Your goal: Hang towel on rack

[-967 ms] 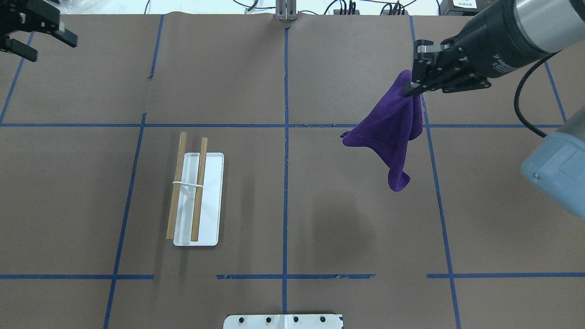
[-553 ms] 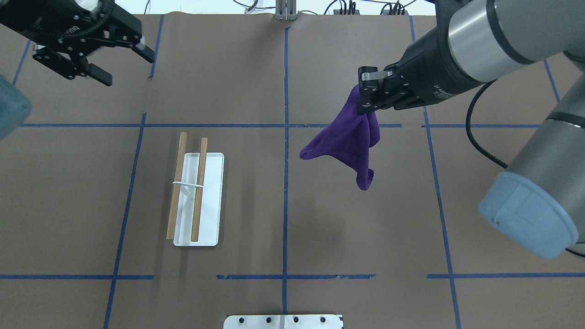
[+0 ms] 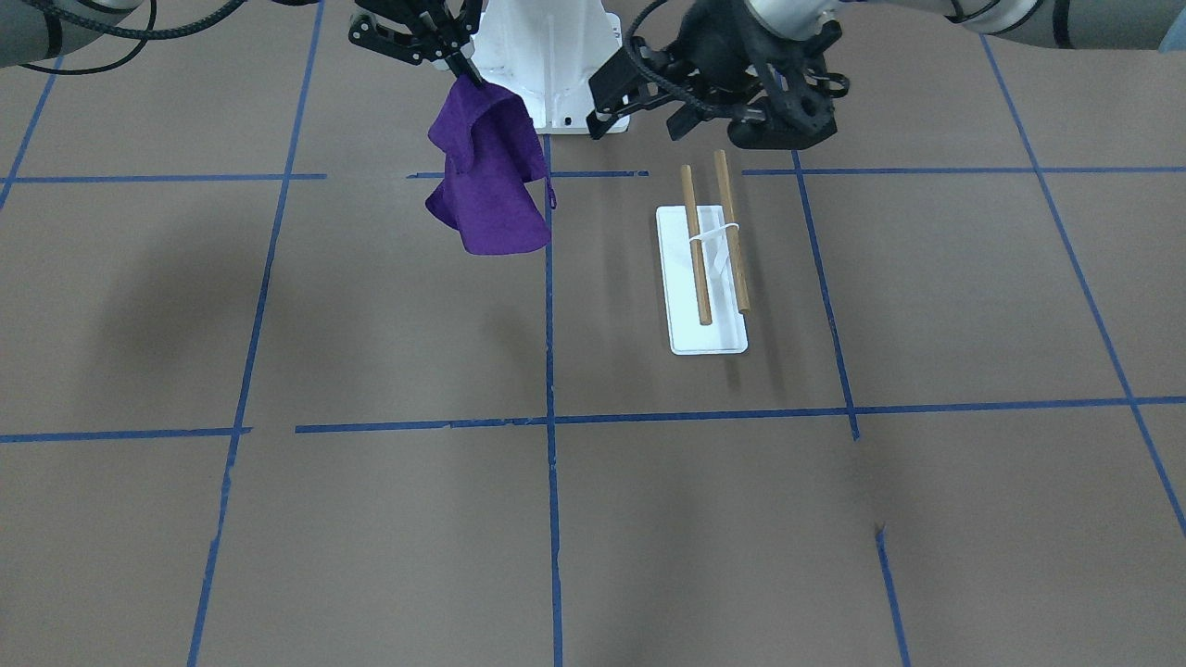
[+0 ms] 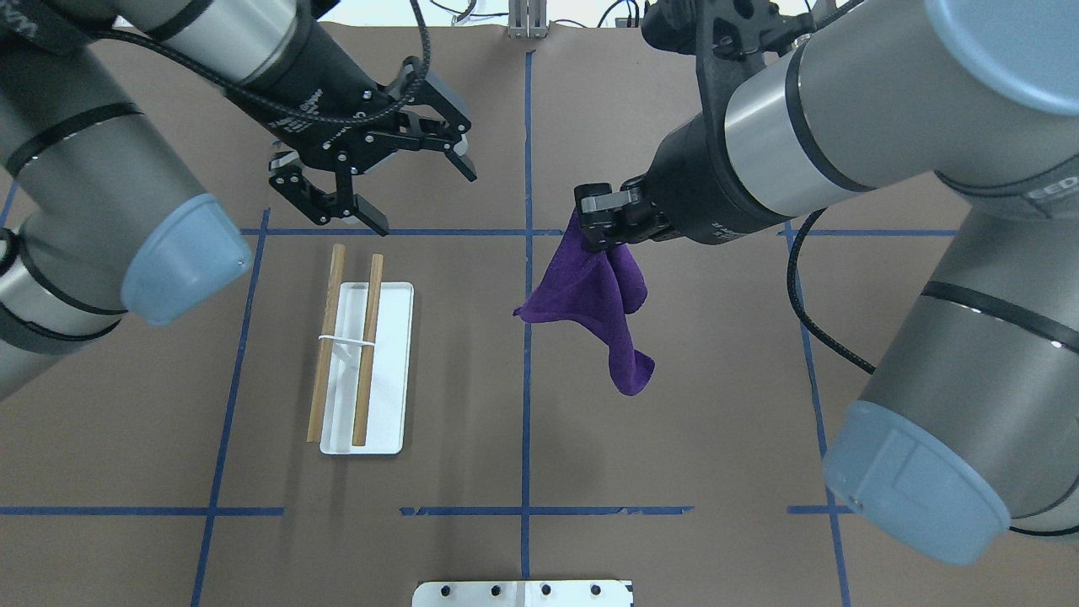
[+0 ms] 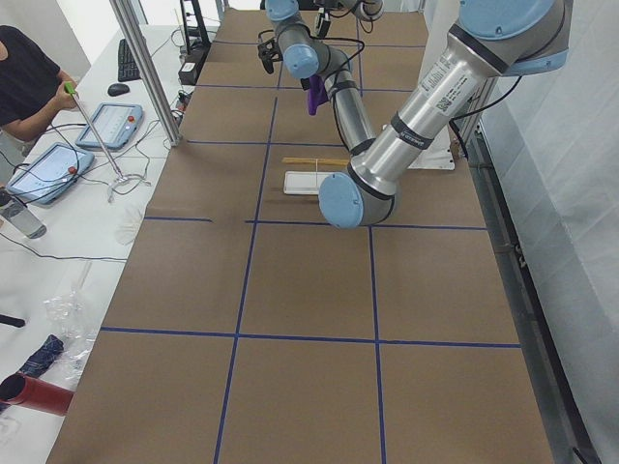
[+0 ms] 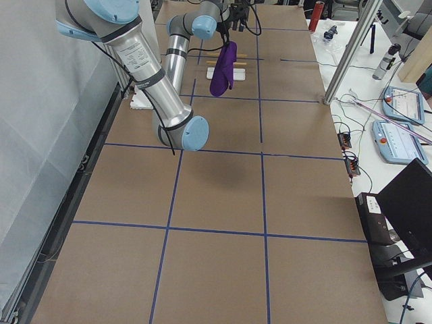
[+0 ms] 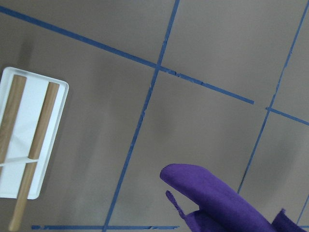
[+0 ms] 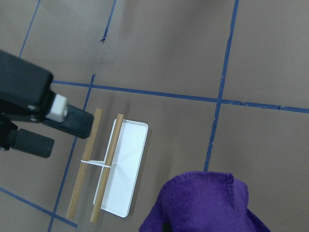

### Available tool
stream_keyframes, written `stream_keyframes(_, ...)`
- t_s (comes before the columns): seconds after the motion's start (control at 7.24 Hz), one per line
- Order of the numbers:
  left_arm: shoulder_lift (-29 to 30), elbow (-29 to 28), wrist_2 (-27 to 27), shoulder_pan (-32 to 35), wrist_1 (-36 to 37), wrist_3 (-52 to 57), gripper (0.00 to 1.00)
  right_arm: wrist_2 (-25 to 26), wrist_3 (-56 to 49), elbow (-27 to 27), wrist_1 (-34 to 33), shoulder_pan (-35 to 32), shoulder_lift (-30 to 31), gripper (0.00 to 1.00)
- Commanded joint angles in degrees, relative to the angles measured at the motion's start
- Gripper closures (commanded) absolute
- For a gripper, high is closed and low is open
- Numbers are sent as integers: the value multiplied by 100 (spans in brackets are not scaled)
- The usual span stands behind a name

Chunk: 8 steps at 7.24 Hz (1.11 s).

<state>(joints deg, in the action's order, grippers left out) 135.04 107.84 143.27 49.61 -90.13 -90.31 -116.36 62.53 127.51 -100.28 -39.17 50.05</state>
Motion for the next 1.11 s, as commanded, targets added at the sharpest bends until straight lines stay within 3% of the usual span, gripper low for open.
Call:
stream_keyframes(0.0,593,-544,8,-188,-4,-391,1,70,-4,10,9,102,-21,100)
stream_keyframes(0.55,760,-659,61,-390,-92,-576,7,131,-65,10,9,243,-144,100)
stream_keyframes(0.97,778,-659,70,-566,-277,-576,52,140,-74,10,9,269,-162,100)
